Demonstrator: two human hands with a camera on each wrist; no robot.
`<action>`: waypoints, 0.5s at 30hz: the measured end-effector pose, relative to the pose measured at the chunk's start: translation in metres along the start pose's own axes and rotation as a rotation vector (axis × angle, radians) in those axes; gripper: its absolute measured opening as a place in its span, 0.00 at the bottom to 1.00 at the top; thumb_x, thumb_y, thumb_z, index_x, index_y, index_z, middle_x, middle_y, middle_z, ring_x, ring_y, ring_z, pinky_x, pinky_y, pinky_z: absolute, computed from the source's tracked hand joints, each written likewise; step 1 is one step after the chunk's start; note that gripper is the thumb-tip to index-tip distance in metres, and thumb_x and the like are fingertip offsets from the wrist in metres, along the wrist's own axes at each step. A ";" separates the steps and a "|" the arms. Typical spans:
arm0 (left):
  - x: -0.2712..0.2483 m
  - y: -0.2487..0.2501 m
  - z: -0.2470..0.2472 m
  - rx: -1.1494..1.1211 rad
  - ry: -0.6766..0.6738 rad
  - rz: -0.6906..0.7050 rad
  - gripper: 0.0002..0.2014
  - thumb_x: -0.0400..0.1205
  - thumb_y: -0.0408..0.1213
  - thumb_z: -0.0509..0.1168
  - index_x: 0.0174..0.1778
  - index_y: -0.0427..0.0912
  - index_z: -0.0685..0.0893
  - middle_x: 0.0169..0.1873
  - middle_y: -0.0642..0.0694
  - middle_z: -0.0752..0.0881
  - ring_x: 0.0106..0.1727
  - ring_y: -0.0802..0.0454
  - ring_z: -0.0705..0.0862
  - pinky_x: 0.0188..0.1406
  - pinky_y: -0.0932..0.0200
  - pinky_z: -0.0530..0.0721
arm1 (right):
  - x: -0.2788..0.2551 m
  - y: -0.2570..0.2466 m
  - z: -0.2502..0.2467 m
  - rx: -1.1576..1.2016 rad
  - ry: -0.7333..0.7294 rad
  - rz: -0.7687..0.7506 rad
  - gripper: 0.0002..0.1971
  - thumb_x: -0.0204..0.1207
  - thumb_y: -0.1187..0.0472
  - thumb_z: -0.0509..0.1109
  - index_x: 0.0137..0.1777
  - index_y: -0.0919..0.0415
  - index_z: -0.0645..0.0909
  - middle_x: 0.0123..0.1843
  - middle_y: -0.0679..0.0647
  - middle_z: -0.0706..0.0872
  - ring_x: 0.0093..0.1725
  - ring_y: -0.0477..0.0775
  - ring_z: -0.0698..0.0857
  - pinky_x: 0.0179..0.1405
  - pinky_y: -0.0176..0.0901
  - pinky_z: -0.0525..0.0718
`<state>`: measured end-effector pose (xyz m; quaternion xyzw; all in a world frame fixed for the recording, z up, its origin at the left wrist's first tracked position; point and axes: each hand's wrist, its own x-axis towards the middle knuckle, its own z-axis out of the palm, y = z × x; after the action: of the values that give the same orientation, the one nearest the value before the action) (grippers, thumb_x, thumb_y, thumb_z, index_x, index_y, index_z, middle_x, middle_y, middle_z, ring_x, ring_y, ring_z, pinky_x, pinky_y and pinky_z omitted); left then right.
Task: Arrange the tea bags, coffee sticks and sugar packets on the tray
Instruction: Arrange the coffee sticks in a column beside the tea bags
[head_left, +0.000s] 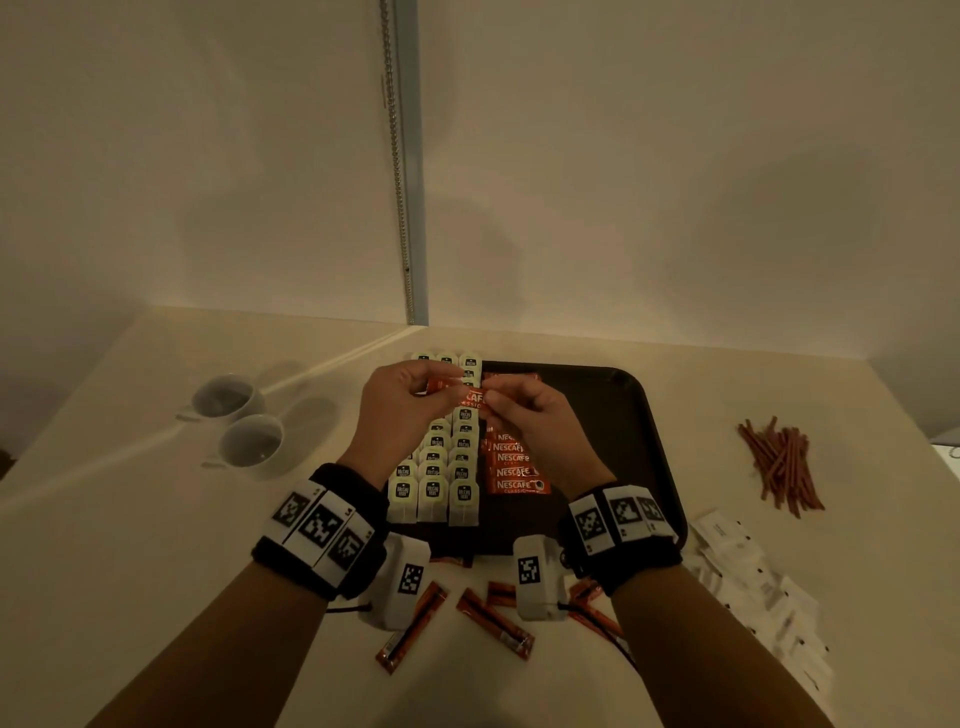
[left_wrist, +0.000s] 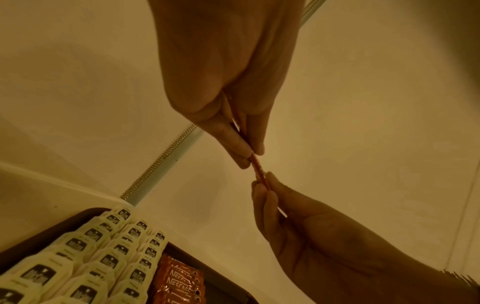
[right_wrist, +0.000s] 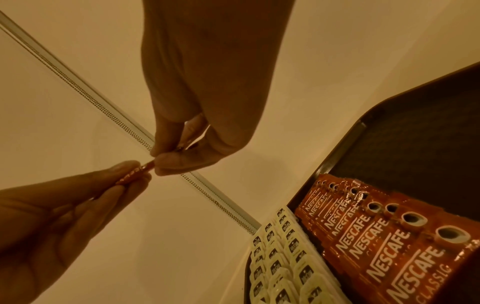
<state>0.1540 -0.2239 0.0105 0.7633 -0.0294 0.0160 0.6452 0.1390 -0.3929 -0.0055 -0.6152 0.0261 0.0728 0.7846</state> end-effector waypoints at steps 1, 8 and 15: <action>0.000 0.000 0.000 0.009 0.001 0.003 0.08 0.72 0.30 0.76 0.41 0.47 0.90 0.39 0.46 0.91 0.38 0.55 0.89 0.42 0.62 0.88 | 0.000 0.000 0.000 0.010 0.004 0.010 0.08 0.77 0.71 0.67 0.53 0.65 0.83 0.50 0.58 0.87 0.47 0.51 0.88 0.50 0.38 0.87; -0.006 -0.003 -0.001 -0.013 -0.004 -0.037 0.08 0.72 0.28 0.76 0.46 0.40 0.90 0.41 0.42 0.91 0.39 0.52 0.89 0.44 0.61 0.87 | 0.000 -0.002 -0.005 -0.060 -0.014 -0.035 0.09 0.77 0.72 0.66 0.51 0.63 0.84 0.53 0.56 0.85 0.50 0.51 0.88 0.54 0.41 0.87; -0.009 -0.010 -0.002 0.021 -0.022 -0.066 0.11 0.71 0.29 0.77 0.46 0.45 0.90 0.46 0.45 0.91 0.50 0.50 0.89 0.55 0.53 0.86 | 0.001 -0.011 -0.015 -0.479 -0.110 -0.004 0.10 0.78 0.67 0.68 0.51 0.51 0.85 0.51 0.54 0.88 0.49 0.51 0.87 0.52 0.40 0.87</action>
<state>0.1461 -0.2197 0.0010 0.7706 -0.0112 -0.0133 0.6371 0.1419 -0.4101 0.0010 -0.7787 -0.0357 0.1088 0.6168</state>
